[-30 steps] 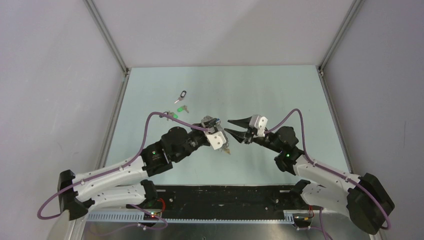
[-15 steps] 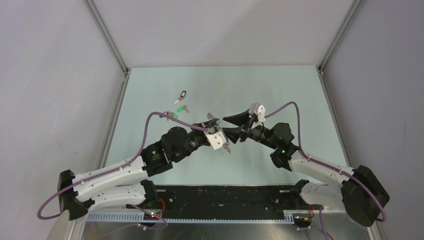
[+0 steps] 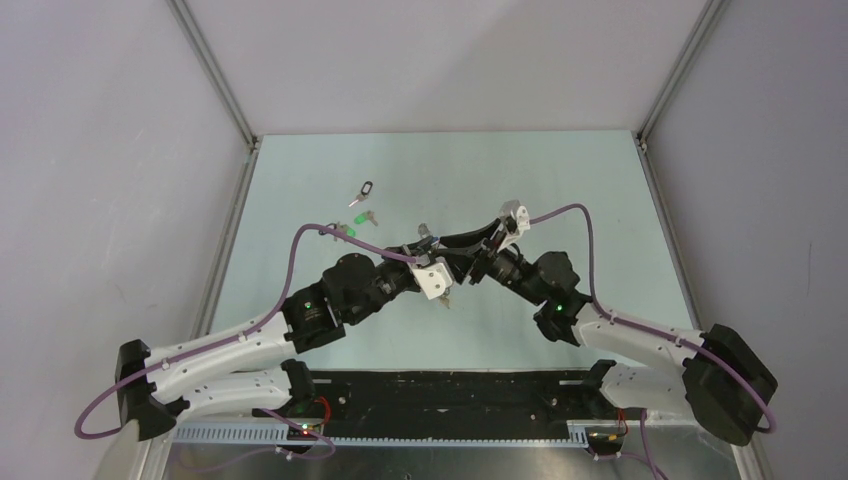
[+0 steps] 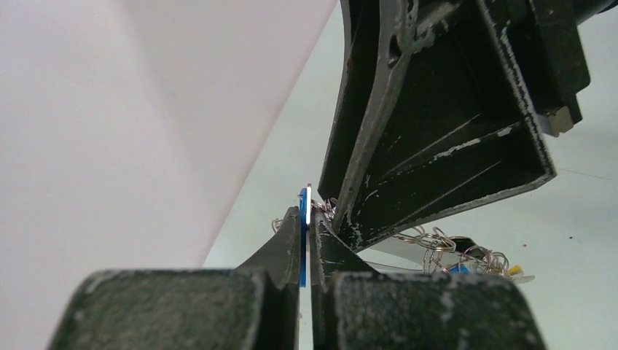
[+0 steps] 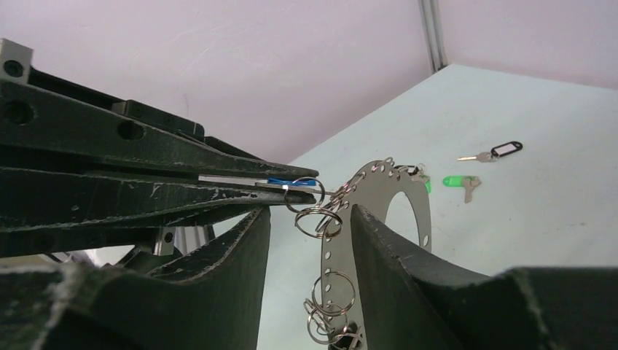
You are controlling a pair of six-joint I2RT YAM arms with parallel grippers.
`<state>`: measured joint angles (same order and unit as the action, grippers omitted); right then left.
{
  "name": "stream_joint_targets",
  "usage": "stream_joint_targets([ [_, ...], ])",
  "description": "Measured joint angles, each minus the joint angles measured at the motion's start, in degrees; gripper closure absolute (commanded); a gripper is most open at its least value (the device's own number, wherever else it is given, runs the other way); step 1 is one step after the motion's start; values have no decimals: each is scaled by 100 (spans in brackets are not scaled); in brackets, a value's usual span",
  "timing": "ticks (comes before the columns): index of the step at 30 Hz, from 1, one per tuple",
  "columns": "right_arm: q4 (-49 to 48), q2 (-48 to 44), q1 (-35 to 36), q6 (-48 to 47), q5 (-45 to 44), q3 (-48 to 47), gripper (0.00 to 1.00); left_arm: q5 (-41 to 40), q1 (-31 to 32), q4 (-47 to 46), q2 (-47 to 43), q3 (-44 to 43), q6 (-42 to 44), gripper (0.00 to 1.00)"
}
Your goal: Remove the keys from the keyring
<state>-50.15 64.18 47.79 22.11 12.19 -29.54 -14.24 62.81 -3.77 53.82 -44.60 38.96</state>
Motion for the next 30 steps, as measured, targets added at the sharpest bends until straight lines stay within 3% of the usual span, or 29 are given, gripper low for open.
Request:
stream_joint_targets([
  [3, -50, 90, 46, 59, -146, 0, 53, -4, 2, 2, 0, 0, -2, 100],
  [7, -87, 195, 101, 92, -341, -2, 61, -15, 0, 0, 0, 0, 0, 100],
  [12, -192, 317, 205, 149, -568, -7, 59, -39, 0, 0, 0, 0, -2, 100],
  [14, -247, 365, 254, 164, -643, -7, 65, -52, 0, -4, 0, 0, 0, 100],
  [15, -260, 382, 284, 164, -691, -7, 77, -52, 0, -11, 0, 0, -2, 100],
  [17, -282, 393, 330, 168, -769, -7, 89, -57, 0, -20, 0, 0, 2, 100],
  [21, -332, 393, 380, 133, -861, -7, 98, -61, -11, -111, 0, 0, 2, 100],
  [30, -282, 334, 494, -496, -872, -7, 99, -57, -11, -122, 0, 0, 2, 100],
])
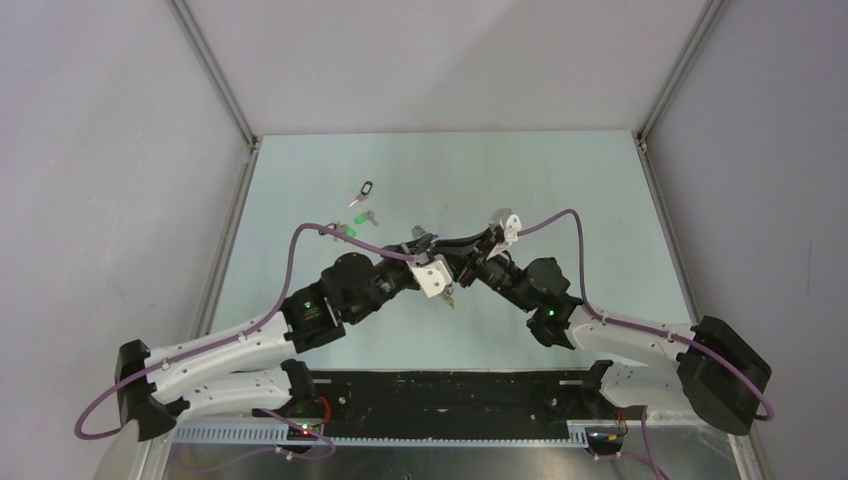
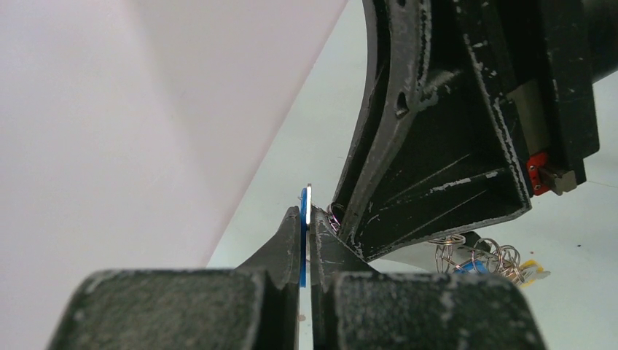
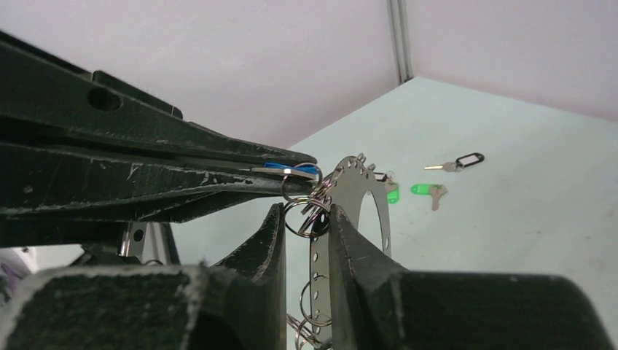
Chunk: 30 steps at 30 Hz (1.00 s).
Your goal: Remove the keys from the keyring
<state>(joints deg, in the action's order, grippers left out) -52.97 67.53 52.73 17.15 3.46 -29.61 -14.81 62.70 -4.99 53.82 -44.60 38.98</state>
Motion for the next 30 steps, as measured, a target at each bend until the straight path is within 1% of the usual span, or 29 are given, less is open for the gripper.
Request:
stream_joint_targets([
  [3, 203, -149, 101, -638, 9, -2, 99, 4, 0, 9, 0, 0, 0, 100],
  [6, 448, -313, 236, -1506, 42, -4, 98, 44, 7, 39, 0, 0, -2, 100],
  [11, 951, -498, 544, -3526, 7, -33, 94, 120, 26, 227, 0, 0, -11, 100],
  [13, 1121, -509, 636, -4299, -44, -42, 88, 136, 28, 299, 0, 0, -11, 100],
  [14, 1220, -509, 695, -4721, -92, -50, 79, 140, 28, 350, 0, 0, -11, 100],
  [15, 1268, -509, 743, -4924, -157, -52, 75, 170, 28, 389, 0, 0, -11, 100],
  [16, 1294, -527, 772, -5108, -201, -55, 67, 205, 28, 426, -35, 0, 15, 100],
  [19, 1327, -560, 927, -5722, -365, -83, 56, 258, 33, 345, -94, -7, -26, 100],
  [20, 1360, -562, 949, -5796, -369, -83, 50, 238, 33, 330, -96, -7, -24, 100],
  [22, 1445, -586, 975, -5770, -339, -83, 44, 203, 24, 302, -90, -7, -42, 100],
  [24, 1539, -654, 953, -5521, -249, -83, 40, 188, 22, 284, -68, -7, -42, 100],
  [27, 1641, -850, 732, -4756, 28, -83, 39, 142, 20, 249, -50, -7, -42, 100],
  [30, 1641, -1012, 481, -3801, 197, -83, 38, 103, 15, 227, -50, -7, -42, 100],
])
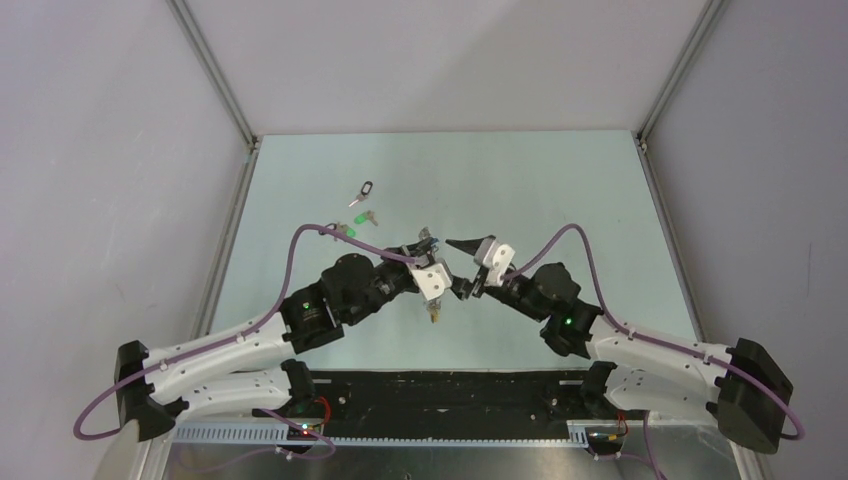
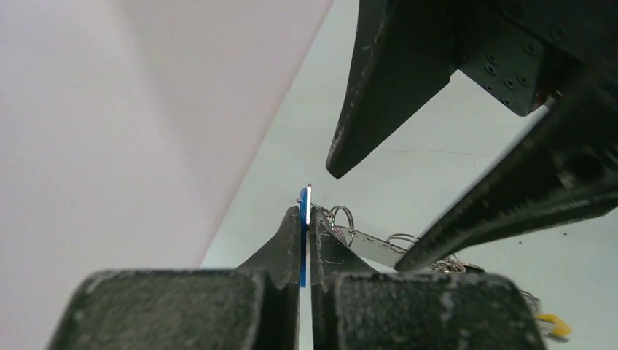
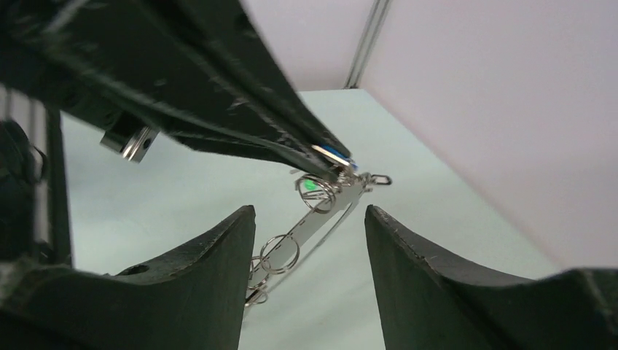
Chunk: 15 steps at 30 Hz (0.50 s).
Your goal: Remove the keys from the keyring
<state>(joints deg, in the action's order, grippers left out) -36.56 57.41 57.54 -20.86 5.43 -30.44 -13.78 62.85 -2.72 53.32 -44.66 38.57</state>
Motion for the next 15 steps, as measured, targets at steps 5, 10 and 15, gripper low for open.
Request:
stream_joint_targets([
  [5, -52, -42, -280, 1554, -28, 0, 40, -22, 0, -42, 2, 0, 0, 100],
  [10, -293, 61, -382, 2712, -127, 0, 41, -50, 0, -81, 2, 0, 0, 100],
  [15, -608, 299, -459, 3864, -417, 0, 50, -68, 0, -105, 2, 0, 0, 100],
])
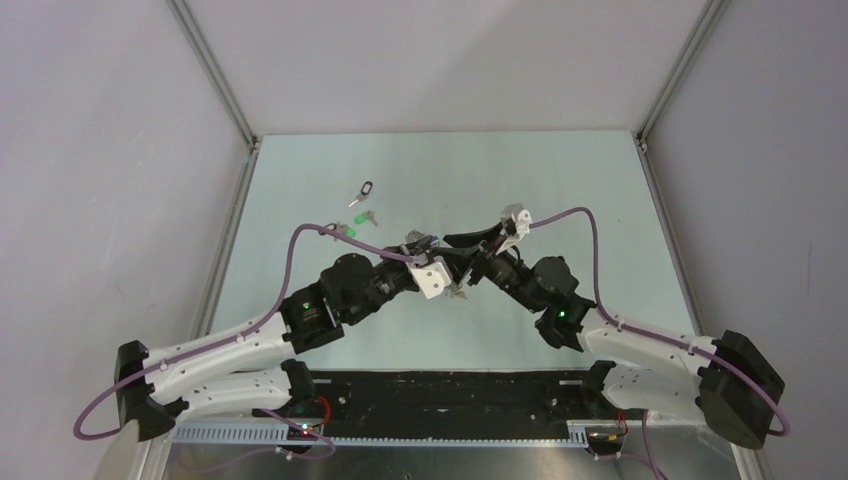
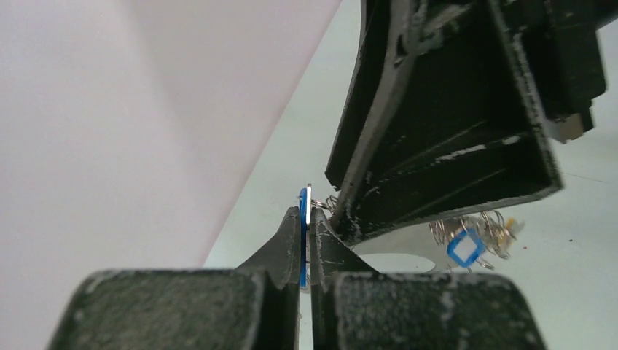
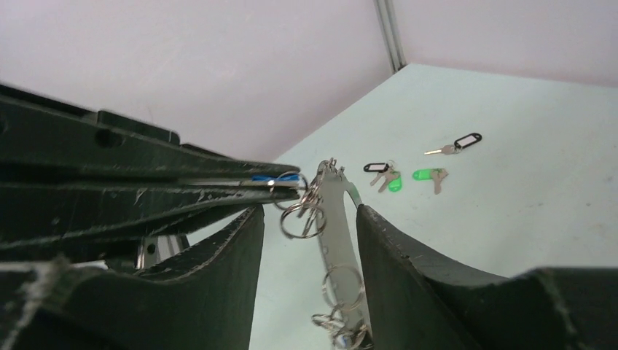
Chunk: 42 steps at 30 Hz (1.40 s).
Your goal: Remove the keys from the keyring
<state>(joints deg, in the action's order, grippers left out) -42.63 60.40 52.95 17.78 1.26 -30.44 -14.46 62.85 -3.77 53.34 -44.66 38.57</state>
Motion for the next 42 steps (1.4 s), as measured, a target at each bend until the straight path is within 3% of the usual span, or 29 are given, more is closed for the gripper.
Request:
stream_joint_targets([
  [6, -498, 428, -11, 826, -332, 0, 60, -63, -17, -4, 0, 0, 2, 100],
  [18, -1049, 776, 111, 1071, -487, 0, 53, -166, -50, -127, 0, -2, 4, 100],
  [28, -1198, 787, 260, 859, -682, 0, 84, -164, -50, -173, 0, -15, 2, 100],
  [35, -1209, 776, 376, 181, -702, 0, 89, -166, -50, -164, 0, -20, 2, 100],
  [42, -726, 420, 737, -2170, -623, 0, 89, -131, -33, -72, -2, -20, -2, 100],
])
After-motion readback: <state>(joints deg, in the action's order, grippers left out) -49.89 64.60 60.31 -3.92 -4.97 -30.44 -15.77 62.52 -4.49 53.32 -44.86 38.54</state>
